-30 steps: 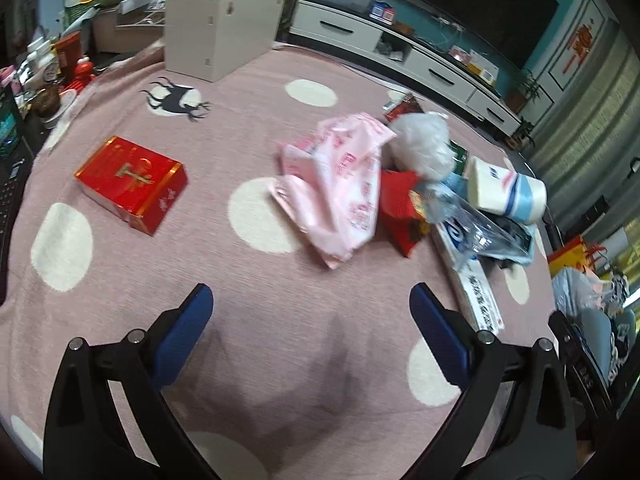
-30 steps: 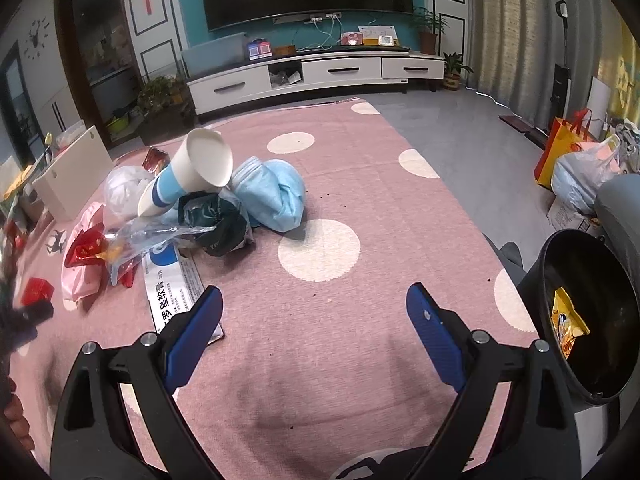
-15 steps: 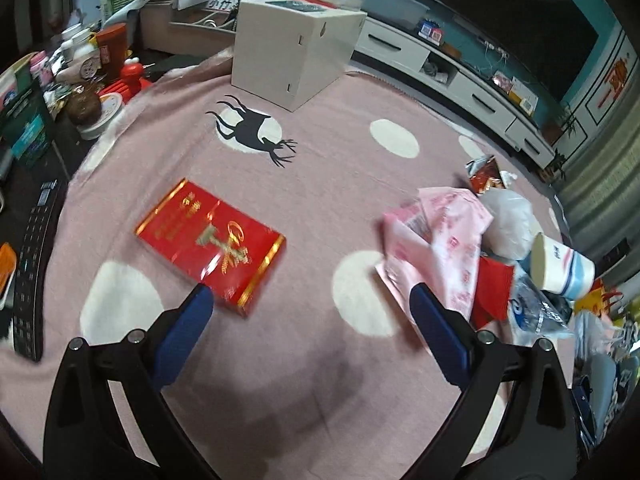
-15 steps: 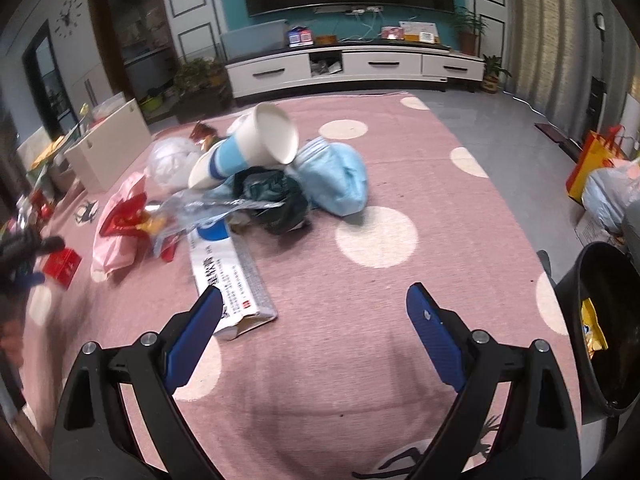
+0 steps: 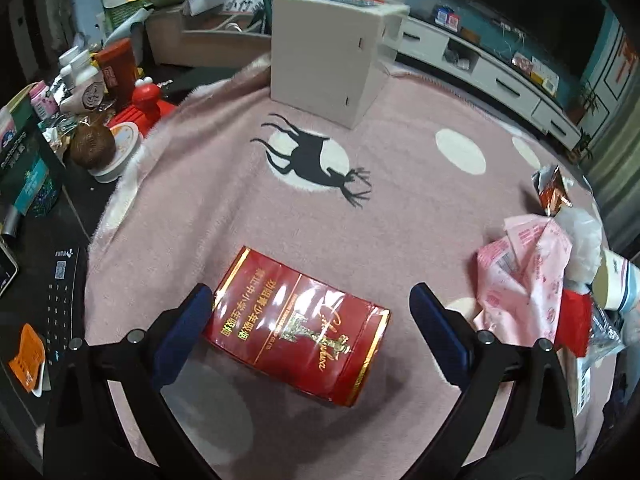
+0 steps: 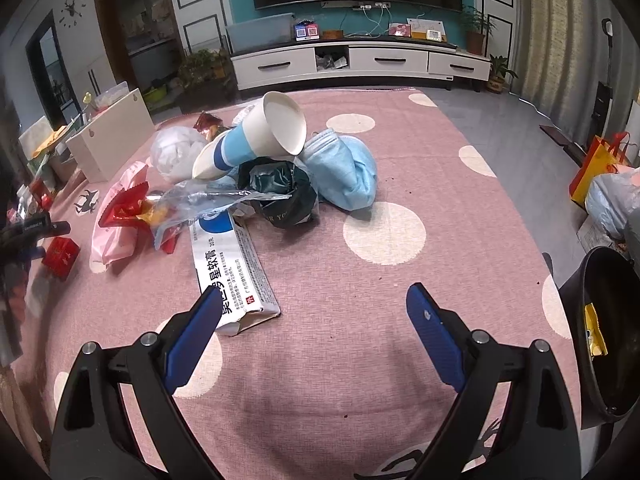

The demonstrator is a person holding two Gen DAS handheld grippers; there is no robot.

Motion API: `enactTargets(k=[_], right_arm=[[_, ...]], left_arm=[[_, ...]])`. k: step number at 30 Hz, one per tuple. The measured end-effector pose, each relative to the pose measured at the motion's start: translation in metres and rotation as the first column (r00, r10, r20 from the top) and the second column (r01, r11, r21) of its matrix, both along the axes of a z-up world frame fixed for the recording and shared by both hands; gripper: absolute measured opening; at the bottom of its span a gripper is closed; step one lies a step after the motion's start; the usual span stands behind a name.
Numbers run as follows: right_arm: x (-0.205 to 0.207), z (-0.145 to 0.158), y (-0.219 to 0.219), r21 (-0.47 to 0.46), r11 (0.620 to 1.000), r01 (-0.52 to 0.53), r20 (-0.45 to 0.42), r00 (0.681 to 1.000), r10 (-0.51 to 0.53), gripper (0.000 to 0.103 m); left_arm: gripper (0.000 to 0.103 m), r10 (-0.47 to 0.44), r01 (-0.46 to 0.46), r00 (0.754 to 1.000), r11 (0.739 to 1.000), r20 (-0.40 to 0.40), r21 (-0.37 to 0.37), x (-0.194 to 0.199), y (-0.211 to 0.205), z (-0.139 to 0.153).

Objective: Collect trash
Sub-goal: 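Grasp the red cigarette box with the left tool while the right tool grasps the ointment box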

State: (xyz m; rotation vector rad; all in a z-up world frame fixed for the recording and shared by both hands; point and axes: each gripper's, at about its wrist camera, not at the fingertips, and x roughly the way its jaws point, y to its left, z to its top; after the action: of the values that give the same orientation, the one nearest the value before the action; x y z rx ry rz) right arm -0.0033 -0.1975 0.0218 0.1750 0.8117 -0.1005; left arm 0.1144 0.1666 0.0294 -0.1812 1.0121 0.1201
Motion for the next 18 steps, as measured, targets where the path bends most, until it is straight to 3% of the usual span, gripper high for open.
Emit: enactTargets(k=[13, 15, 18], right_arm=[[0.0, 0.0, 0.0, -0.01, 1.0, 0.006, -0.003, 1.0, -0.006, 0.091], [0.0, 0.0, -0.001, -0.01, 1.0, 0.007, -0.001, 1.0, -0.007, 0.091], [0.0, 0.001, -0.002, -0.005, 1.0, 0.01, 0.003, 1.0, -0.01, 0.091]], left_arm=[[0.098, 0.004, -0.004, 0.999, 1.0, -0.043, -0.018, 0.01, 0.015, -0.016], [0.092, -0.001, 0.0, 0.999, 1.0, -0.043, -0.027, 0.009, 0.012, -0.018], [0.078, -0.009, 0.01, 0.999, 1.0, -0.033, 0.019, 0.006, 0.005, -0.017]])
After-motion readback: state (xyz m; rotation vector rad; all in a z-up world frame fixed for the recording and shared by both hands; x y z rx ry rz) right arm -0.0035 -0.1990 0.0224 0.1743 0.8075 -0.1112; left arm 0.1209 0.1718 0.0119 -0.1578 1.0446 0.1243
